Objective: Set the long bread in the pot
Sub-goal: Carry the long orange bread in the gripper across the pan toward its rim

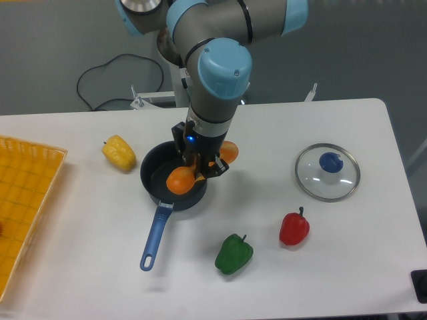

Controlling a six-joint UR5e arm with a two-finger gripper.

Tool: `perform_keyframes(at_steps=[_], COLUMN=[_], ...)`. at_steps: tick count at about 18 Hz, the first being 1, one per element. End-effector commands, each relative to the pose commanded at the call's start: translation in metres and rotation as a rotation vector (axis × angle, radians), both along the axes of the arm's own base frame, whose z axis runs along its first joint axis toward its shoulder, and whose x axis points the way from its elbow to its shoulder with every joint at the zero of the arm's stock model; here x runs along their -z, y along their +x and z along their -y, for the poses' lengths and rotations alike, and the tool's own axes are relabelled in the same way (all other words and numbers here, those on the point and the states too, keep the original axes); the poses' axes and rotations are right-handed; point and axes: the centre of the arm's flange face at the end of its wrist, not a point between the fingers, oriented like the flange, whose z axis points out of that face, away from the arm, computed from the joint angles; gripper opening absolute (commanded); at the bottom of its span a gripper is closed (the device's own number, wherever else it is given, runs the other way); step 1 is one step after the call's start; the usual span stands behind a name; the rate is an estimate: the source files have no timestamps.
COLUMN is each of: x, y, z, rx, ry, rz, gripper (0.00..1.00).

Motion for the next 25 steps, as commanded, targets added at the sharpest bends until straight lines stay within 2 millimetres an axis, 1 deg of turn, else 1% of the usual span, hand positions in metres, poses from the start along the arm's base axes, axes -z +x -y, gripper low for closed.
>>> perform_keyframes(at_steps=[2,6,9,13,14,16,18,21,25], x=[0.001,-0.004,-0.003,-0.004,-0.004,-0.011,-0.009,-0.017,-0.023], y=[0.000,0.000,0.002,0.003,0.006,0.012,0.014,0.024,0.029], z=[0.000,0.002,0.004,0.006,0.006,0.009,0.013,0.020,0.017], rx=[0.000,-0.002,-0.006,-0.049,-0.048,-0.049,-0.069,-0.091,-0.158], ry=[-0.001,0.005,-0.001,-0.010,-0.014,-0.006,-0.011,0.000,0.024], rz=[0.001,-0.004,0.004,0.015,0.019,0.013,0.025,0.028,0.063], gripper=[0.32,0.32,0.32,0.32,0.32,0.32,0.32,0.32,0.33])
